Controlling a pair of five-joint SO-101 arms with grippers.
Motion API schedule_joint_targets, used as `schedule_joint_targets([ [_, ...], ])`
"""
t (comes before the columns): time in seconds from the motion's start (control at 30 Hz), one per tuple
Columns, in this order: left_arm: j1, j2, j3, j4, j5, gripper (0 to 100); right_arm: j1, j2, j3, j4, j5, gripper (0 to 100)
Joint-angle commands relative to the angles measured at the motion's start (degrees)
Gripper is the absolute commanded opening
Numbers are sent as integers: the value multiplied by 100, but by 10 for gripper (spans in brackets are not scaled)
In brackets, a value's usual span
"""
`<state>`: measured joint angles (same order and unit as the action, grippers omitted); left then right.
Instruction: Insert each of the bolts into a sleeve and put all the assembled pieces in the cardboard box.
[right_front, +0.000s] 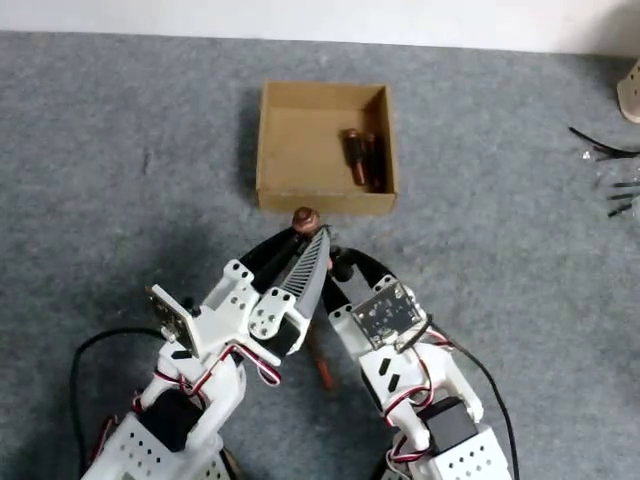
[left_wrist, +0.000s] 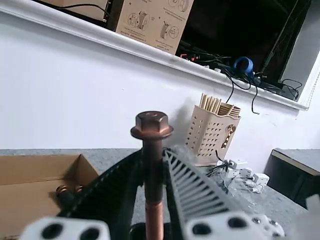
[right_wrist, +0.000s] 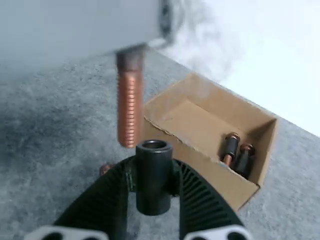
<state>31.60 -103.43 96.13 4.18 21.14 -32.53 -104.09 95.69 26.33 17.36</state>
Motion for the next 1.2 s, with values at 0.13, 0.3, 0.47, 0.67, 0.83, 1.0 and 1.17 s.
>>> schedule_joint_targets([
  [0.13, -154, -75, 101, 9, -44, 4, -163, -66, 620, -637, 79, 5],
  [0.3, -189, -75, 101, 9, -44, 4, -312, -66, 620, -611, 88, 5],
  [0.47, -295, -92, 101, -70, -53, 4, -576, -66, 620, -382, 510, 5],
  [0.67, -523, -66, 101, -387, -18, 4, -699, -66, 620, -347, 730, 5],
  [0.83, -541, -66, 101, -387, -35, 4, -699, -66, 585, -330, 730, 5],
  [1.0, -435, -57, 101, -88, -26, 4, -690, -66, 576, -347, 730, 5],
  [1.17, -435, -57, 101, 149, -44, 4, -629, -66, 576, -347, 730, 5],
])
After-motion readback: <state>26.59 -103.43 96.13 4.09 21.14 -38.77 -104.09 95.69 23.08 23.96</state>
